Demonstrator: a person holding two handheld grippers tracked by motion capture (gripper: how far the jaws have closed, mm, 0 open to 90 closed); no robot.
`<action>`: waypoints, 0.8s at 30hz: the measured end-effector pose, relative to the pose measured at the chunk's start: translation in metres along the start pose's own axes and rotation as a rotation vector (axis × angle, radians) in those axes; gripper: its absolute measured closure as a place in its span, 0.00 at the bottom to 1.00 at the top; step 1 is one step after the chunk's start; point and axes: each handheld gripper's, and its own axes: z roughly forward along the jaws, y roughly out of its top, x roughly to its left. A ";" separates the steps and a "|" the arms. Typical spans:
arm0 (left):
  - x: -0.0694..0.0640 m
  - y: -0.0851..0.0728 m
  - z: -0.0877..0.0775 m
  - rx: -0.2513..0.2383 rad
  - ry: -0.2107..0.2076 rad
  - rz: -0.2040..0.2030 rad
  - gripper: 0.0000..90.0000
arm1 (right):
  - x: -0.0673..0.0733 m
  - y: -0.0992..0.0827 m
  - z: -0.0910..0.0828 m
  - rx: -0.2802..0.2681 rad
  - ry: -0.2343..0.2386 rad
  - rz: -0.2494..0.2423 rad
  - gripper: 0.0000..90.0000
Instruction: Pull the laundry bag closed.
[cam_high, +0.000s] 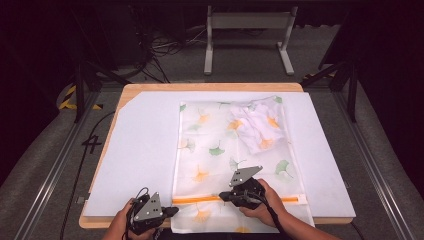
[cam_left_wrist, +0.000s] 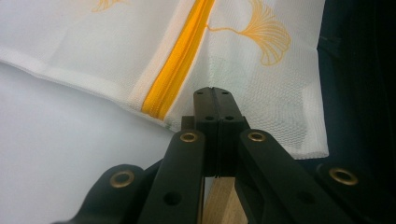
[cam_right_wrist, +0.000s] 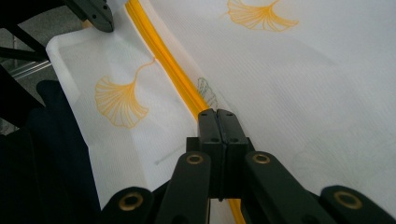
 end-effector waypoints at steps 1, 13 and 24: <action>0.000 0.000 0.000 0.000 0.000 -0.001 1.00 | 0.000 -0.001 -0.001 -0.001 0.000 0.000 1.00; 0.000 0.000 0.000 -0.002 0.001 -0.003 1.00 | -0.005 -0.011 -0.012 -0.003 -0.012 0.012 1.00; 0.000 0.000 0.000 0.000 0.000 0.003 1.00 | -0.007 -0.017 -0.022 -0.005 -0.024 0.005 1.00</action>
